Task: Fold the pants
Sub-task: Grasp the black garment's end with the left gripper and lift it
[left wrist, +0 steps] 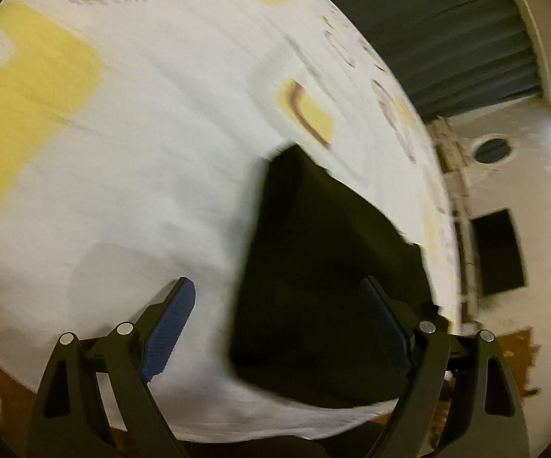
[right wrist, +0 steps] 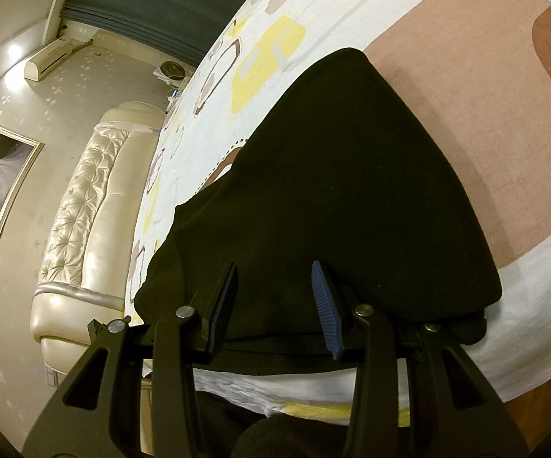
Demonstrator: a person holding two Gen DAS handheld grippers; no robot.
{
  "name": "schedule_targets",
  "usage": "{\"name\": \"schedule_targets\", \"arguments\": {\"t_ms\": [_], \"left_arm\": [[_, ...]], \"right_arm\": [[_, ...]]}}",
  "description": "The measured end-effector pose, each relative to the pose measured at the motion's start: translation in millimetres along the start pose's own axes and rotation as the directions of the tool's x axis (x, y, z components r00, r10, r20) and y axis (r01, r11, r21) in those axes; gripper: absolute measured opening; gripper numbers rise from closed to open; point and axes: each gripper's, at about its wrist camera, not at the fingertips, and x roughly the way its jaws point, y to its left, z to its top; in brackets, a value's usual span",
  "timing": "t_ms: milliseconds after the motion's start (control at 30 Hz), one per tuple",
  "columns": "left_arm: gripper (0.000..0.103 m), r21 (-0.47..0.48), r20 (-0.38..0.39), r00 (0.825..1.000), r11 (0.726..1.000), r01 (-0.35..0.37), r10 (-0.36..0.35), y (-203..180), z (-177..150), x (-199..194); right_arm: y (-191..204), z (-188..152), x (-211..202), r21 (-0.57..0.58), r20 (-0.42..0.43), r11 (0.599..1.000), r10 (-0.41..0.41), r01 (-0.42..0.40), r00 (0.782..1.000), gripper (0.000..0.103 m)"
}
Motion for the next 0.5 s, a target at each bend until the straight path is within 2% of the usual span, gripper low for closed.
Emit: {"name": "schedule_targets", "arguments": {"t_ms": [67,200,233,267,300,333,500], "left_arm": [[0.085,0.005,-0.04,0.998,0.999,0.038,-0.038,-7,-4,13],[0.083,0.013,-0.032,0.997,0.998,0.066,-0.066,-13,-8,21],[0.07,-0.001,-0.034,0.996,0.997,0.081,-0.081,-11,-7,21],[0.061,-0.018,-0.042,0.996,0.997,0.08,-0.081,-7,-7,21],[0.043,-0.027,-0.054,0.996,0.997,0.066,-0.068,-4,-7,22],[0.03,-0.029,-0.068,0.997,0.999,0.047,-0.048,-2,-9,23],[0.023,-0.052,-0.064,0.996,0.997,0.053,-0.057,-1,-7,16]], "right_arm": [[-1,1,0,-0.001,-0.001,1.0,0.001,-0.001,1.0,0.04],[-1,1,0,-0.002,0.0,1.0,0.001,-0.001,1.0,0.04],[-1,1,0,-0.002,0.0,1.0,0.002,-0.002,1.0,0.04],[-1,1,0,-0.001,0.001,1.0,0.002,-0.002,1.0,0.04],[-1,1,0,-0.002,0.001,1.0,0.002,-0.002,1.0,0.04],[-1,0,1,-0.001,0.003,1.0,0.002,-0.002,1.0,0.04],[-1,0,1,-0.001,0.004,1.0,0.001,-0.001,1.0,0.04]]}}
